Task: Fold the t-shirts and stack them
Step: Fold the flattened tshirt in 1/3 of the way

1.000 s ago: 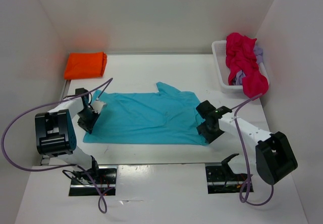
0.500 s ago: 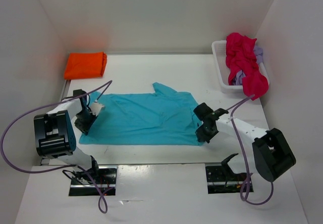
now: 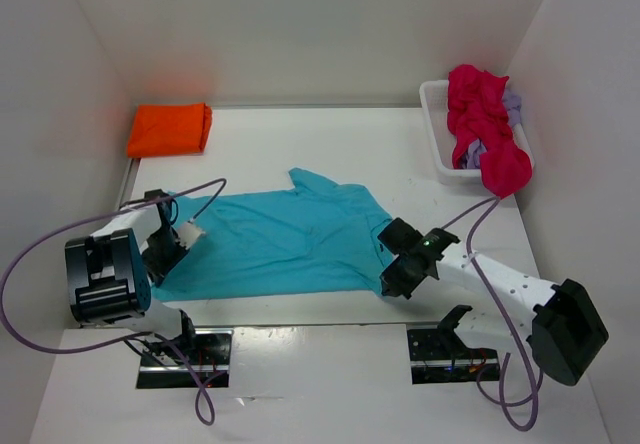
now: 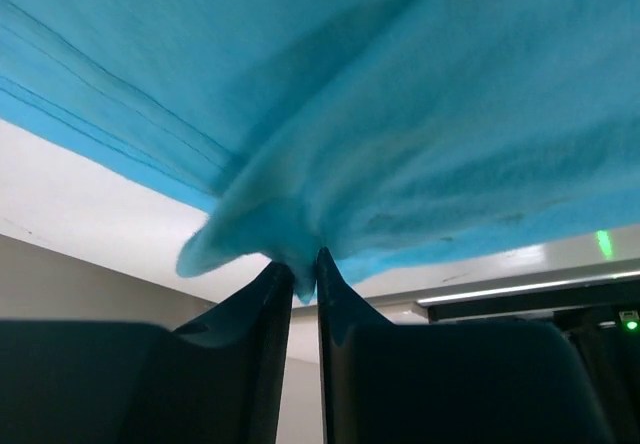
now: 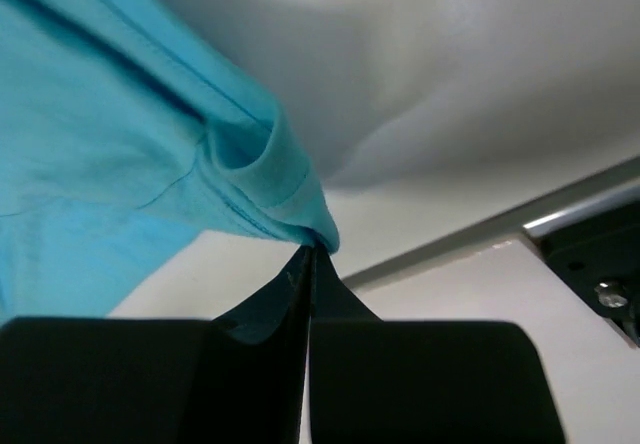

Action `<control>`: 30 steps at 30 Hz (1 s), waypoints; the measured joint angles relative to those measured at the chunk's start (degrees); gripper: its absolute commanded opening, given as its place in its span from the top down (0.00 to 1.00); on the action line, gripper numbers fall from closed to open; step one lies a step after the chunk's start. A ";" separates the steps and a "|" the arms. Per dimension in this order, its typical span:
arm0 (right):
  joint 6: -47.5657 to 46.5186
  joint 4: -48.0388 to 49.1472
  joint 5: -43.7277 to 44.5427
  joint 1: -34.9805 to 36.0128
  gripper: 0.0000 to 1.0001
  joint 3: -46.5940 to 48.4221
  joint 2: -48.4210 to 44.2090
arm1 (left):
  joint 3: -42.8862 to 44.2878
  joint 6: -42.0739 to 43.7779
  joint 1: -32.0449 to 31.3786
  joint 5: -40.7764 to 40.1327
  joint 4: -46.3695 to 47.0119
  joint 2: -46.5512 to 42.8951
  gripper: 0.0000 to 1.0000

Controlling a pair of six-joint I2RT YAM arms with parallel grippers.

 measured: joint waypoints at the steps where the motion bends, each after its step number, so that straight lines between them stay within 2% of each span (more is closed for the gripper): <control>1: 0.70 -0.24 -0.83 0.48 1.00 -0.59 -0.28 | -0.33 0.15 0.00 -0.24 -0.37 -0.46 0.75; 3: 1.86 -1.36 -2.14 1.46 1.00 -2.19 -1.62 | -1.49 0.83 0.00 -1.05 -0.61 -1.18 0.75; 4: 2.34 -1.99 -2.69 1.77 0.98 -2.80 -2.54 | -2.29 1.18 0.00 -1.49 -0.59 -1.40 0.72; 7: 3.93 -3.72 -3.65 2.05 0.83 -3.52 -5.16 | -4.24 1.46 0.00 -2.25 -0.83 -1.42 0.70; 8: 4.55 -3.96 -3.65 2.05 0.63 -3.52 -5.70 | -4.42 1.46 0.00 -2.40 -0.94 -1.42 0.68; 9: 5.20 -4.11 -3.61 2.05 0.49 -3.52 -6.19 | -4.44 1.44 0.00 -2.60 -1.01 -1.42 0.68; 11: 5.92 -4.17 -3.39 2.14 0.29 -3.52 -7.19 | -4.42 1.46 0.00 -2.78 -0.76 -1.42 0.67; 16: 7.76 -4.15 -3.08 2.21 0.24 -3.52 -8.46 | -4.42 1.46 0.00 -3.26 -0.74 -1.42 0.67; 18: 8.41 -4.15 -3.06 2.21 0.24 -3.52 -7.69 | -4.42 1.46 0.00 -3.43 -0.68 -1.42 0.67; 20: 8.61 -4.00 -2.91 2.21 0.29 -3.52 -5.62 | -4.42 1.46 0.00 -3.58 -0.50 -1.42 0.67; 23: 7.89 -3.21 -2.54 2.19 0.69 -3.50 0.33 | -4.83 1.49 0.00 -4.00 0.50 -1.42 0.67; 24: 7.61 -2.84 -2.36 2.16 0.99 -3.43 2.34 | -5.03 1.49 0.00 -4.20 0.79 -1.42 0.67; 27: 6.88 -2.32 -1.62 2.08 1.00 -2.69 6.58 | -5.46 1.68 0.17 -4.81 1.31 -1.42 0.67; 30: 6.58 -2.43 -0.17 1.84 1.00 -1.18 6.84 | -5.84 2.38 0.48 -5.62 1.90 -1.42 0.67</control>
